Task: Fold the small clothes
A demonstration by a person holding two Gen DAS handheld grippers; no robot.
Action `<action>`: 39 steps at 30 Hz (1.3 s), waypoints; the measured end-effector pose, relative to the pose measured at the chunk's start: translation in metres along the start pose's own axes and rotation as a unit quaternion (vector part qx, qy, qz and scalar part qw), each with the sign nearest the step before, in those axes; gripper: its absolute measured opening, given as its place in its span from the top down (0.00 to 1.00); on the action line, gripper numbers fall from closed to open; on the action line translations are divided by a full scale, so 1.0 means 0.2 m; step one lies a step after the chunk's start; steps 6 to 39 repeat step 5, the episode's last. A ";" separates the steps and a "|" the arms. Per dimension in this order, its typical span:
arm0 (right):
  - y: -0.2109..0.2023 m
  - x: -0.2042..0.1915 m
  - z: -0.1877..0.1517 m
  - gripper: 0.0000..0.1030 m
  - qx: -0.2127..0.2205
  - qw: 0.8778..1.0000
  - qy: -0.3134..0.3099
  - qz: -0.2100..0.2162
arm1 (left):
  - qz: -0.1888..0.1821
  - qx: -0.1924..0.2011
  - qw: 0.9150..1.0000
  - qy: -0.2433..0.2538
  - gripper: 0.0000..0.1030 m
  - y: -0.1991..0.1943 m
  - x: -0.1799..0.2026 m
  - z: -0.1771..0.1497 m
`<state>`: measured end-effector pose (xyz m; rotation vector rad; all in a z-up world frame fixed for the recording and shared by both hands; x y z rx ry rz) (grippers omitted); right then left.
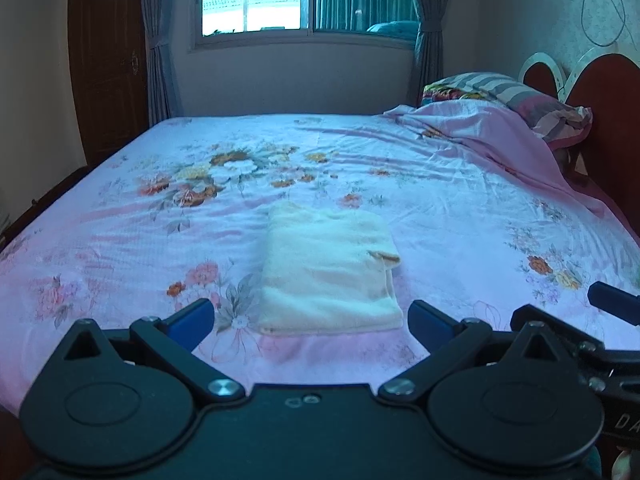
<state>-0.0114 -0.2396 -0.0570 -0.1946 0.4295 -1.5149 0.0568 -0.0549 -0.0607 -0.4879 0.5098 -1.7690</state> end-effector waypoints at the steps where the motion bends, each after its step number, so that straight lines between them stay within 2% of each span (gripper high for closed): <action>1: 0.01 0.00 0.00 0.00 0.000 1.000 0.000 -0.002 | 0.002 0.007 1.000 0.007 0.05 0.00 0.00 0.01; 4: 0.05 -0.01 0.01 0.00 -0.005 1.000 0.004 0.000 | 0.000 0.023 1.000 0.019 0.04 0.01 0.00 0.05; 39: 0.07 -0.01 0.01 0.00 -0.007 1.000 0.003 -0.002 | -0.002 0.023 1.000 0.017 0.02 0.03 0.00 0.06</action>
Point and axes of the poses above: each gripper's, at about its wrist camera, not at the fingertips, and y roughly the way its jaws point, x to its right, z to its top, the point moved 8 cm from there along y, roughly the way its jaws point, and after that the axes turned 8 degrees about -z, right-handed, at the moved point
